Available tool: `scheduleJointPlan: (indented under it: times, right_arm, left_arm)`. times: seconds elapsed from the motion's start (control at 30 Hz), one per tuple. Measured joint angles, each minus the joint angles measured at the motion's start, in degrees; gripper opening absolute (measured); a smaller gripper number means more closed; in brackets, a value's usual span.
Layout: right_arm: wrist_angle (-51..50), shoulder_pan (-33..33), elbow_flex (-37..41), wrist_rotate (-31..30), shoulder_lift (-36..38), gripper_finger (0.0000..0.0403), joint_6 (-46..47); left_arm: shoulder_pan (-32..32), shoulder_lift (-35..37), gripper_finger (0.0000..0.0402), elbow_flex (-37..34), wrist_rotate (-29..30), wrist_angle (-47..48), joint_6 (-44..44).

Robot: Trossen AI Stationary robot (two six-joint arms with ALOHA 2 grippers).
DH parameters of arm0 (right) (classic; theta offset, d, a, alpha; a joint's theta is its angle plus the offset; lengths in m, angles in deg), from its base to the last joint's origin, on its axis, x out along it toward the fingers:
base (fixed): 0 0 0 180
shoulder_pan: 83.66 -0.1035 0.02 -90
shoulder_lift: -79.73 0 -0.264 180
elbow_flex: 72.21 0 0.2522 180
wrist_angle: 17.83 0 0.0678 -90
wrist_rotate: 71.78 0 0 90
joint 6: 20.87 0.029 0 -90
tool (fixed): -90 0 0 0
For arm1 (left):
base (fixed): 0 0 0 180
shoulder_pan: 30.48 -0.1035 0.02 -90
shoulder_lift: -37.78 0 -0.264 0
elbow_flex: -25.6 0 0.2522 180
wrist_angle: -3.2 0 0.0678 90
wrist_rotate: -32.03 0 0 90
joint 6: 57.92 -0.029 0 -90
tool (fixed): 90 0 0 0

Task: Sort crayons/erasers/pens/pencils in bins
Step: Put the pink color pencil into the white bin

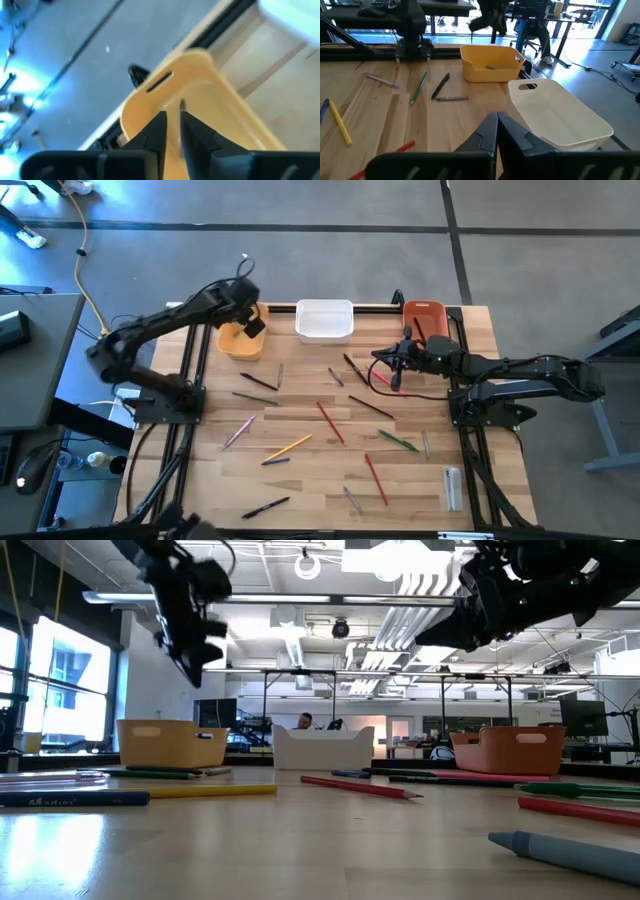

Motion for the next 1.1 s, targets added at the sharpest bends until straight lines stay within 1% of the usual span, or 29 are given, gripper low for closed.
scheduleJointPlan:
  times: [0.13, 0.27, 0.33, 0.43, 0.53, 0.67, 0.83, 0.93, 1.0, 1.1]
  right_arm:
    - [-1.2, 0.0, 0.0, 0.0, 0.0, 0.0000, 0.0]
    - [-1.6, 0.0, 0.0, 0.0, 0.0, 0.0000, 0.0]
    - [-2.3, 0.0, 0.0, 0.0, 0.0, 0.0000, 0.0]
    - [-3.9, 0.0, 0.0, 0.0, 0.0, 0.0000, 0.0]
    - [-5.2, 0.0, 0.0, 0.0, 0.0, 0.0000, 0.0]
    - [-5.4, 0.0, 0.0, 0.0, 0.0, 0.0000, 0.5]
    - [-5.8, 0.0, 0.0, 0.0, 0.0, 0.0001, 4.2]
    - [-8.4, 0.0, 0.0, -0.3, 0.0, 0.0008, 6.5]
    - [-10.4, 0.0, 0.0, -1.5, 0.0, 0.0017, 8.1]
    - [-14.0, 0.0, 0.0, -3.1, 0.0, 0.0036, 10.8]
  left_arm:
    - [3.5, 8.4, 0.0014, -2.4, -1.3, -1.1, 0.0]
    - [8.4, 16.1, 0.0002, -6.7, -8.6, -5.9, -2.2]
    - [10.9, 19.6, 0.0004, -10.0, -13.3, -10.3, -2.4]
    - [14.1, 23.9, 0.0008, -16.7, -20.3, -19.3, -2.6]
    - [16.9, 27.3, 0.0009, -25.1, -24.2, -31.7, -3.5]
    - [19.3, 29.1, 0.0006, -35.3, -28.8, -48.7, -4.4]
    - [21.2, 29.2, 0.0002, -44.1, -36.8, -68.6, -4.4]
    - [21.6, 29.3, 0.0000, -48.4, -37.8, -79.5, -3.7]
    - [21.6, 29.3, 0.0000, -50.2, -38.0, -83.3, -2.3]
    - [21.6, 29.3, 0.0000, -51.4, -37.7, -85.3, -1.9]
